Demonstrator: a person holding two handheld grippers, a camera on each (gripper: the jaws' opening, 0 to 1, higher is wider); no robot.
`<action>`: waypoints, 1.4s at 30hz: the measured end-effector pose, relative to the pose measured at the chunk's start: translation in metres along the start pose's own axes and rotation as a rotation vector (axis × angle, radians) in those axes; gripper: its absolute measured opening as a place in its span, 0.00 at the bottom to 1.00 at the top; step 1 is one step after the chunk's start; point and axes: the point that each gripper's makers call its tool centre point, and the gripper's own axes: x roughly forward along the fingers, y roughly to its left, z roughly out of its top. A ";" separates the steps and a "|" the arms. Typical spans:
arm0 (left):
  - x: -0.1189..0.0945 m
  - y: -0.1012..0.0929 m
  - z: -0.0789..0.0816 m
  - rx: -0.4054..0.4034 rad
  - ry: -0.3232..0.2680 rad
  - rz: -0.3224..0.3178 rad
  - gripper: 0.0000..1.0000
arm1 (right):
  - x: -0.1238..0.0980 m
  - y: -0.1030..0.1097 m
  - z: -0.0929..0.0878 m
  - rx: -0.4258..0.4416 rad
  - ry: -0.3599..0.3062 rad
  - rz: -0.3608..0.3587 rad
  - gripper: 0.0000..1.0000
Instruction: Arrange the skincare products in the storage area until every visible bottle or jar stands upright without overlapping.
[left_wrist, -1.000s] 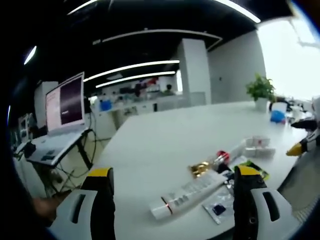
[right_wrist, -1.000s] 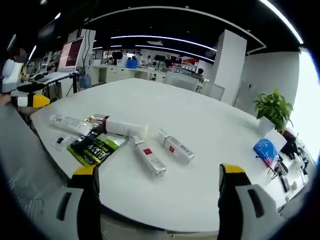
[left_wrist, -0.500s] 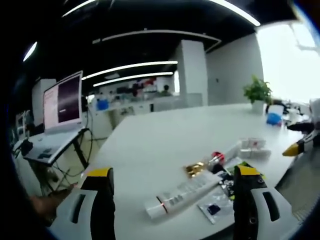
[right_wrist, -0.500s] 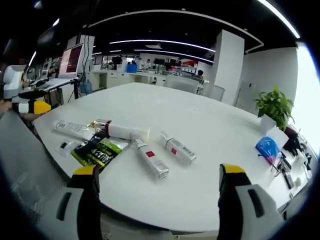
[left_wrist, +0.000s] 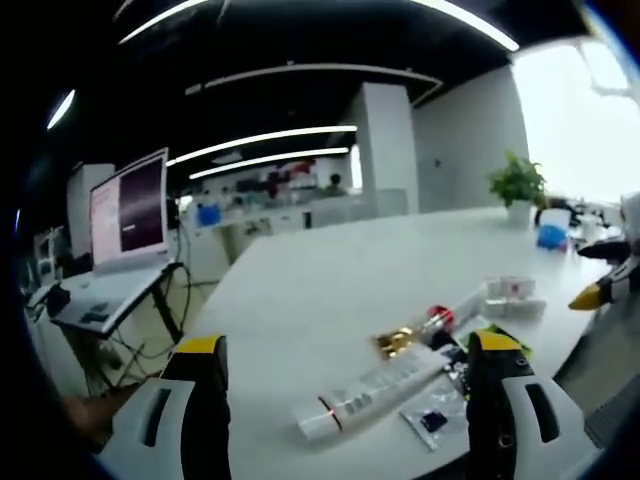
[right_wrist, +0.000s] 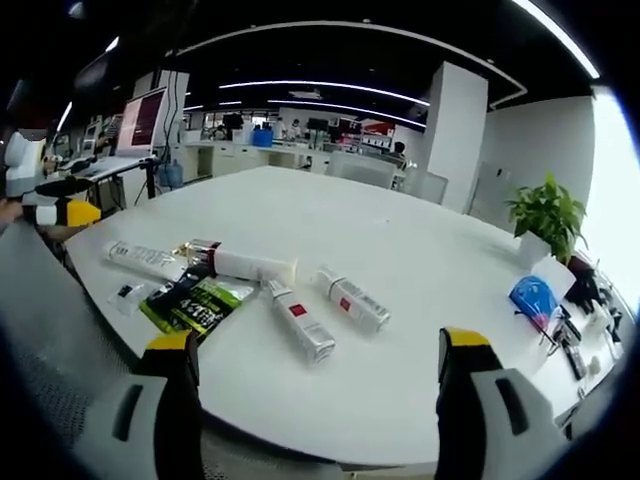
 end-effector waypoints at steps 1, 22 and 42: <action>0.000 0.000 0.000 0.000 0.000 -0.002 0.97 | 0.000 -0.001 0.000 0.001 -0.003 -0.007 1.00; 0.002 -0.002 -0.001 0.030 0.009 -0.026 0.95 | -0.001 0.001 -0.003 -0.008 0.028 0.003 1.00; 0.029 -0.005 -0.017 0.356 0.332 -0.221 0.79 | -0.004 -0.001 -0.002 0.021 0.022 -0.010 0.99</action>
